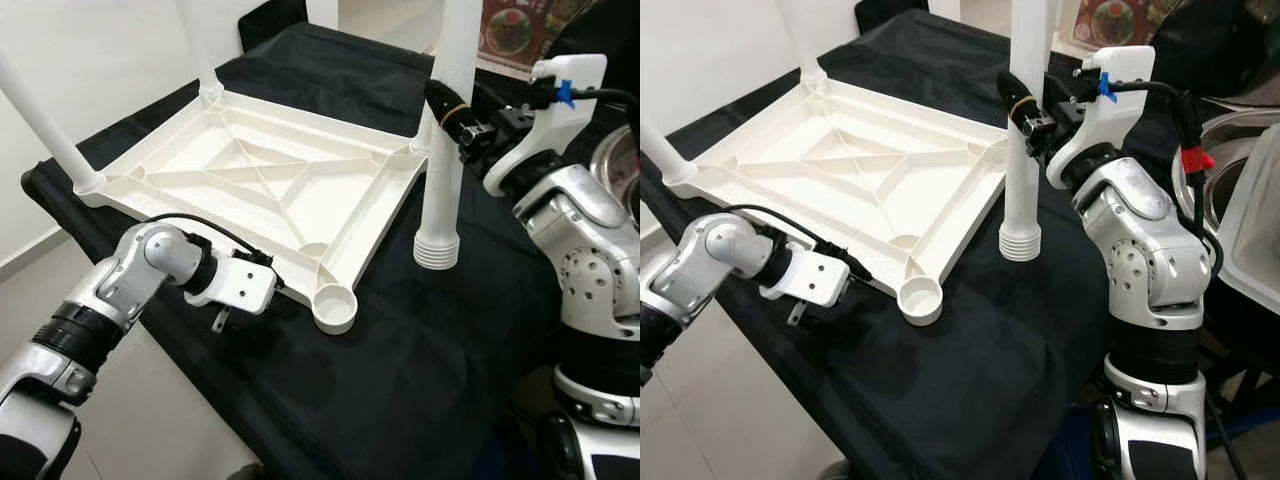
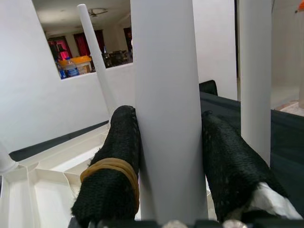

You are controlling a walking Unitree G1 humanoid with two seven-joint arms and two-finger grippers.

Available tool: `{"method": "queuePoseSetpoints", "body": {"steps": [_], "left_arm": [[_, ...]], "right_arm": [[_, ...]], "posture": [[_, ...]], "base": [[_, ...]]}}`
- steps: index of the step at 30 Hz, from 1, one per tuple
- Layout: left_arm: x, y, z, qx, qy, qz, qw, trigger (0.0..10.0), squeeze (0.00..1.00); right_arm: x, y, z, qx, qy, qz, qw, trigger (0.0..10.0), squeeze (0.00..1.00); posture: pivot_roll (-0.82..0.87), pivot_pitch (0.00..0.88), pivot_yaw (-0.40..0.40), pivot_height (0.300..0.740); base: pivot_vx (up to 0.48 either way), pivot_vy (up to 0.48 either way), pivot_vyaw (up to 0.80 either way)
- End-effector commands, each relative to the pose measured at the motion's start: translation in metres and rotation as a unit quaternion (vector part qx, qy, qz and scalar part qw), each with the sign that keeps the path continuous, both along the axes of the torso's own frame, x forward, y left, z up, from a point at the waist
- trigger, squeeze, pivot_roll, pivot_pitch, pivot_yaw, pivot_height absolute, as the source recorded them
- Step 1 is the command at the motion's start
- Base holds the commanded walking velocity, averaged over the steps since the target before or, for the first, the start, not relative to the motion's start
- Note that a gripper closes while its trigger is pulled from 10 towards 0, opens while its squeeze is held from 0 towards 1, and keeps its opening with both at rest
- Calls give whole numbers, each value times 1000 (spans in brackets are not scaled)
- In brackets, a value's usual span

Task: Building children table

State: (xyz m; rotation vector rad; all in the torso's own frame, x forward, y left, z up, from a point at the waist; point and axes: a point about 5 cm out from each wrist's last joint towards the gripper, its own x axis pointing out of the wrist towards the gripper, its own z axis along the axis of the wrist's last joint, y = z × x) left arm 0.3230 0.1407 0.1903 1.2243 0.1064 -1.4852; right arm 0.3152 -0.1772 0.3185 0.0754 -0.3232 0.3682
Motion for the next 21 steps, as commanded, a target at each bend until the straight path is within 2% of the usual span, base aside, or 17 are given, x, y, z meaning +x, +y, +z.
{"method": "queuePoseSetpoints", "body": {"steps": [1, 2, 4, 5, 6, 8, 10, 14, 15, 16, 21], "left_arm": [[-5, 3, -10, 33, 29, -20, 999, 10000, 0], [-5, 3, -10, 33, 29, -20, 999, 10000, 0], [-14, 10, -14, 60, 72, -37, 995, 10000, 0], [-14, 10, -14, 60, 72, -37, 995, 10000, 0], [-23, 16, -13, 79, 111, -52, 989, 10000, 0], [-26, 18, -13, 83, 122, -57, 987, 10000, 0], [-31, 24, -11, 104, 136, -67, 983, 10000, 0], [-32, 29, -8, 122, 138, -75, 980, 10000, 0], [-28, 27, -4, 111, 118, -73, 984, 10000, 0], [-15, 18, 11, 60, 61, -63, 994, 10000, 0], [-11, 14, 17, 41, 44, -59, 996, 10000, 0]], "right_arm": [[-1, 1, 5, -1, -16, 2, 1000, 10000, 0], [-1, 1, 5, -1, -16, 2, 1000, 10000, 0], [-1, 0, 5, -2, -17, 1, 1000, 10000, 0], [-1, 0, 5, -2, -17, 1, 1000, 10000, 0], [-1, 0, 5, -2, -17, 0, 1000, 10000, 0], [0, -1, 5, -2, -17, -1, 1000, 10000, 0], [0, -1, 5, -2, -16, -1, 1000, 10000, 0], [0, -1, 5, -1, -16, 0, 1000, 10000, 0], [0, -1, 5, -1, -16, 0, 1000, 10000, 0], [0, 0, 5, -1, -17, 1, 1000, 10000, 0], [0, 0, 5, -1, -17, 1, 1000, 10000, 0]], "posture": [[-114, 155, 45, 740], [-114, 155, 45, 740], [-114, 156, 46, 740], [-114, 156, 46, 740], [-111, 156, 47, 740], [-110, 156, 48, 740], [-109, 156, 48, 740], [-106, 152, 46, 740], [-103, 151, 46, 740], [-102, 148, 47, 740], [-102, 148, 47, 740]], "base": [[0, 0, 0], [0, 0, 0], [0, 0, 0], [0, 0, 0], [0, 0, 0], [0, 0, 0], [0, 0, 0], [0, 0, 0], [0, 0, 0], [0, 0, 0], [0, 0, 0]]}}
